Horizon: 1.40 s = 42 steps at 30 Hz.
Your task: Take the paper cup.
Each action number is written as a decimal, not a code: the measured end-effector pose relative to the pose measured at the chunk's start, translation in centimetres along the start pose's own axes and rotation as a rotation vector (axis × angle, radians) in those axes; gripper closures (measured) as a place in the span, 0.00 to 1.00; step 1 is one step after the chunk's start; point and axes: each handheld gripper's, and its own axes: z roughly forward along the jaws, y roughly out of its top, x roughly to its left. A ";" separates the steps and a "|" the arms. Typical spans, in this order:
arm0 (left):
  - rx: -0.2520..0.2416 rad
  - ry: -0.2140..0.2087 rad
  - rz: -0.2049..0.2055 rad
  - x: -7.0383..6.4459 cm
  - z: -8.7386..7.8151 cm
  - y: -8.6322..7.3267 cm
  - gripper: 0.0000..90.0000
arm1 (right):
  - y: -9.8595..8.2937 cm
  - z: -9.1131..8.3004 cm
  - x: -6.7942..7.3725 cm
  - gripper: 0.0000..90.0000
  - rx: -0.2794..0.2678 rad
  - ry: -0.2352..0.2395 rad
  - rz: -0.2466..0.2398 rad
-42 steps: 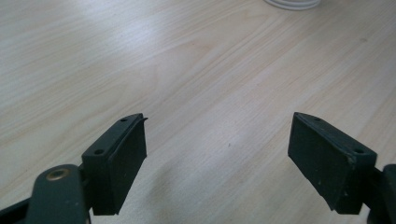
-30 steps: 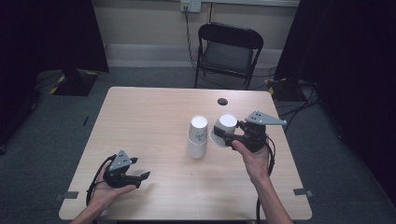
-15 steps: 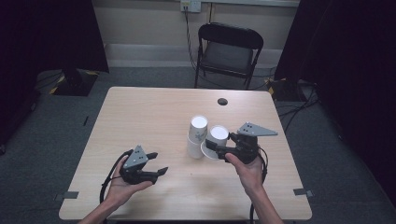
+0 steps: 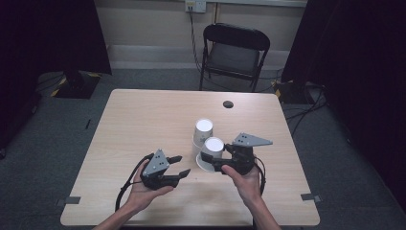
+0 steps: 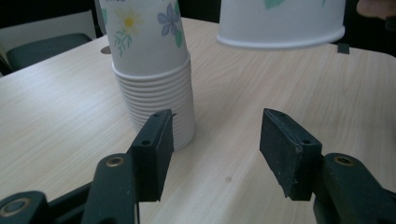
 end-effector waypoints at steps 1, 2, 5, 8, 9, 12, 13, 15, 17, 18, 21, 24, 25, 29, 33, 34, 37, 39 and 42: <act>-0.005 -0.003 0.002 -0.1 0.0 0.0 0.51 | 0.0 0.0 0.0 0.39 0.000 0.000 0.000; -0.009 -0.003 0.006 -0.2 0.0 0.0 0.52 | -0.1 0.2 0.3 0.39 0.005 0.009 0.000; -0.014 -0.010 0.014 -0.4 -0.1 -0.2 0.54 | -0.1 0.6 1.0 0.39 0.012 0.027 -0.008; -0.029 0.000 0.015 -0.5 -0.2 -0.2 0.56 | -0.1 0.9 1.5 0.39 0.012 0.045 -0.009; -0.038 -0.002 0.013 -0.5 -0.1 -0.2 0.58 | -0.1 1.1 1.7 0.39 0.012 0.052 -0.006; -0.034 -0.005 0.024 -0.5 -0.1 -0.3 0.60 | -0.3 1.6 2.1 0.39 0.024 0.073 -0.005; -0.034 -0.006 0.030 -0.6 -0.1 -0.2 0.61 | -0.3 1.8 2.2 0.39 0.028 0.081 -0.009; -0.038 -0.012 0.035 -0.7 0.0 -0.3 0.62 | -0.4 2.0 2.4 0.39 0.039 0.090 -0.019; -0.033 -0.018 0.041 -0.9 0.2 -0.3 0.65 | -0.6 2.3 2.6 0.39 0.048 0.102 -0.022; -0.028 -0.021 0.046 -0.9 0.2 -0.4 0.66 | -0.6 2.4 2.7 0.39 0.047 0.105 -0.020; -0.021 -0.029 0.056 -1.1 0.4 -0.5 0.67 | -0.6 2.5 2.8 0.39 0.048 0.116 -0.014; -0.032 -0.022 0.058 -1.2 0.4 -0.5 0.67 | -0.6 2.6 2.9 0.39 0.049 0.127 -0.006; -0.042 -0.006 0.062 -1.2 0.2 -0.5 0.67 | -0.6 2.7 2.9 0.39 0.047 0.146 0.017; -0.075 0.015 0.070 -1.2 -0.2 -0.3 0.68 | -0.7 2.8 2.7 0.39 0.036 0.183 0.069; -0.087 0.034 0.084 -1.5 -0.2 -0.4 0.70 | -0.8 2.9 2.4 0.39 0.038 0.193 0.098; -0.097 0.037 0.088 -1.6 -0.1 -0.4 0.70 | -0.8 2.9 2.3 0.39 0.039 0.196 0.107; -0.112 0.051 0.101 -1.7 -0.1 -0.4 0.70 | -1.0 3.0 1.8 0.39 0.025 0.223 0.175; -0.130 0.064 0.118 -1.8 -0.1 -0.5 0.72 | -1.0 3.0 1.8 0.39 0.026 0.221 0.183; -0.135 0.081 0.136 -1.9 -0.1 -0.6 0.79 | -1.1 3.0 1.7 0.39 0.027 0.229 0.192</act>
